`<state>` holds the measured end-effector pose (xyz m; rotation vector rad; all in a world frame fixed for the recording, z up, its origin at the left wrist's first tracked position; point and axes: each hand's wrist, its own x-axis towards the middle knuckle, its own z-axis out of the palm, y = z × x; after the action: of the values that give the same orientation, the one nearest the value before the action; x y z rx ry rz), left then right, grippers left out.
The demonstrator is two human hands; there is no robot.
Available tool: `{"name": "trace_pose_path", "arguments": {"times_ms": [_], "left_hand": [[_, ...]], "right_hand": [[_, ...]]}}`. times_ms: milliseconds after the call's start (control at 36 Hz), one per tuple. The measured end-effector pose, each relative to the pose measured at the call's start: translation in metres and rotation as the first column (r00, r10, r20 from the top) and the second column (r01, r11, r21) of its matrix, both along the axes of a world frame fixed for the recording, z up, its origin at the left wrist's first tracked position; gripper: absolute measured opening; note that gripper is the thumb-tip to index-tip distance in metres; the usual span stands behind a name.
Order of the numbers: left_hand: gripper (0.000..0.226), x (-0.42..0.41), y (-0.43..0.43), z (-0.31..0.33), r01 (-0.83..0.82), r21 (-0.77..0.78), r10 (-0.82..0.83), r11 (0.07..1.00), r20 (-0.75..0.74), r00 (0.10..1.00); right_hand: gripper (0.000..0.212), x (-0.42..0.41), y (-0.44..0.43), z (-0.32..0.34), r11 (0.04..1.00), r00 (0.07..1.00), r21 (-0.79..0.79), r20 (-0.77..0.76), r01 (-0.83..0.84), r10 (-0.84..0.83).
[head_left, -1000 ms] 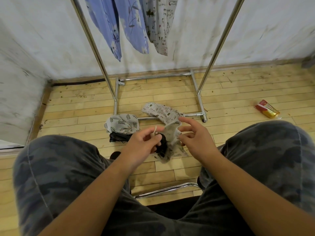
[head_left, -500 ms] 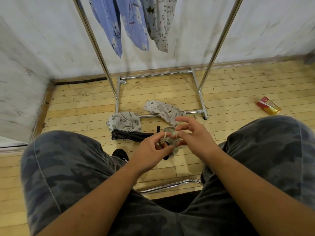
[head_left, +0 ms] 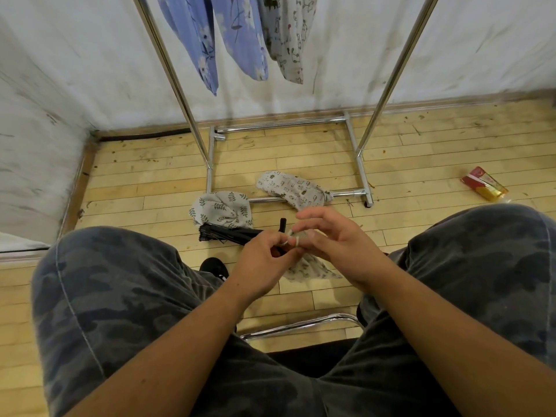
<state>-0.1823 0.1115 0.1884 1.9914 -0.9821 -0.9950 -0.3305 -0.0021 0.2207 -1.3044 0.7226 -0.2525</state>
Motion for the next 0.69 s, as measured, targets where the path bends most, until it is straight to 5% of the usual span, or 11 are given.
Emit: {"name": "trace_pose_path", "arguments": {"times_ms": [694], "left_hand": [[0.011,-0.006,-0.014,-0.009,0.086,-0.009,-0.083,0.996,0.178,0.981]], "right_hand": [[0.032,0.01,0.001,-0.008,0.955,0.953,-0.266,-0.232,0.128,-0.192]]}}
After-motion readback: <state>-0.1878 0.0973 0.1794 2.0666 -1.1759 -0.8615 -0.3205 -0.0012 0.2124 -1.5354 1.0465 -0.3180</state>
